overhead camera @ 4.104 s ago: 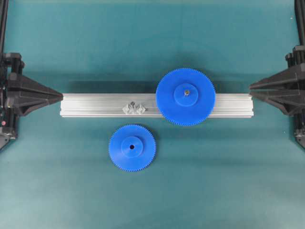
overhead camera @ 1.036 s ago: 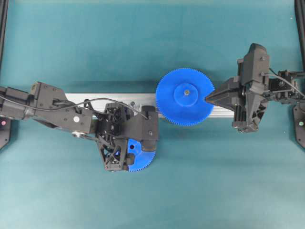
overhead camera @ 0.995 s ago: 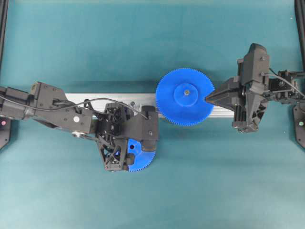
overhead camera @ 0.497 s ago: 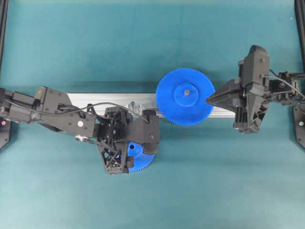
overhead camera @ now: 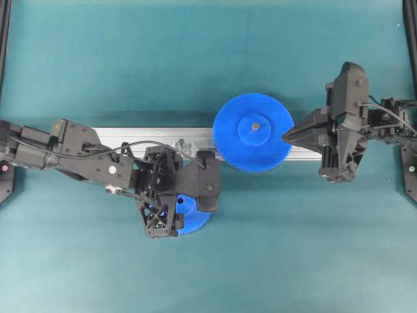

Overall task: Insert the small gear onto the shaft.
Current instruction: 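Lower the left gripper and close it on the small gear's hub, then lift the small blue gear and carry it over the left shaft, then align the gear's hole with the left shaft, meshing with the large gear, then lower the small gear down onto the left shaft and release it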

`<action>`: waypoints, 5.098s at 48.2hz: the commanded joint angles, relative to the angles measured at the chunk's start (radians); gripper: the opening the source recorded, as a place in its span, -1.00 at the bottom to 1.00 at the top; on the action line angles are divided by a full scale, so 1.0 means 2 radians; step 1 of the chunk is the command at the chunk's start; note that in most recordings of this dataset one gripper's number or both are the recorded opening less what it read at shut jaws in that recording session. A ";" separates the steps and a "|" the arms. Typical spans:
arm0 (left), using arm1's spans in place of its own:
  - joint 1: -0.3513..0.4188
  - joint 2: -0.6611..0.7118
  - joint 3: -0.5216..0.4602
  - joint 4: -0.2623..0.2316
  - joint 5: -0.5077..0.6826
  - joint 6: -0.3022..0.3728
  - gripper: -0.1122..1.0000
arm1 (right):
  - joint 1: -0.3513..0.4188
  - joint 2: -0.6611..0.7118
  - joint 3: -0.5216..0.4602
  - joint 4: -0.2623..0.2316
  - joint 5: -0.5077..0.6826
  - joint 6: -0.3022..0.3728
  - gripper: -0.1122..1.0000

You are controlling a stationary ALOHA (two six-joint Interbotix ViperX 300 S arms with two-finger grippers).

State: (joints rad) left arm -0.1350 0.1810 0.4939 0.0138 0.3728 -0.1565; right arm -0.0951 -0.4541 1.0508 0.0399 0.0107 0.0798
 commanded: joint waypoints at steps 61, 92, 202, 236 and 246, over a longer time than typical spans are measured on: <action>0.000 -0.053 -0.084 0.002 0.121 0.008 0.49 | 0.000 -0.041 0.022 0.001 -0.012 0.017 -0.60; 0.094 -0.118 -0.121 0.002 0.208 0.082 0.49 | 0.000 -0.053 0.029 0.001 -0.037 0.017 -0.60; 0.120 -0.080 -0.082 0.002 0.171 0.087 0.50 | -0.018 -0.257 0.096 0.001 0.048 0.036 -0.60; 0.126 -0.152 -0.096 0.002 0.192 0.074 0.74 | -0.044 -0.314 0.103 -0.001 0.097 0.037 -0.60; 0.125 -0.145 -0.089 0.003 0.189 0.071 0.74 | -0.045 -0.315 0.104 -0.001 0.097 0.037 -0.60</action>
State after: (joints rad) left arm 0.1135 -0.0982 0.3191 0.0169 0.7578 -0.0107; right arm -0.1825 -1.0891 1.2671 0.0399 0.2071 0.1457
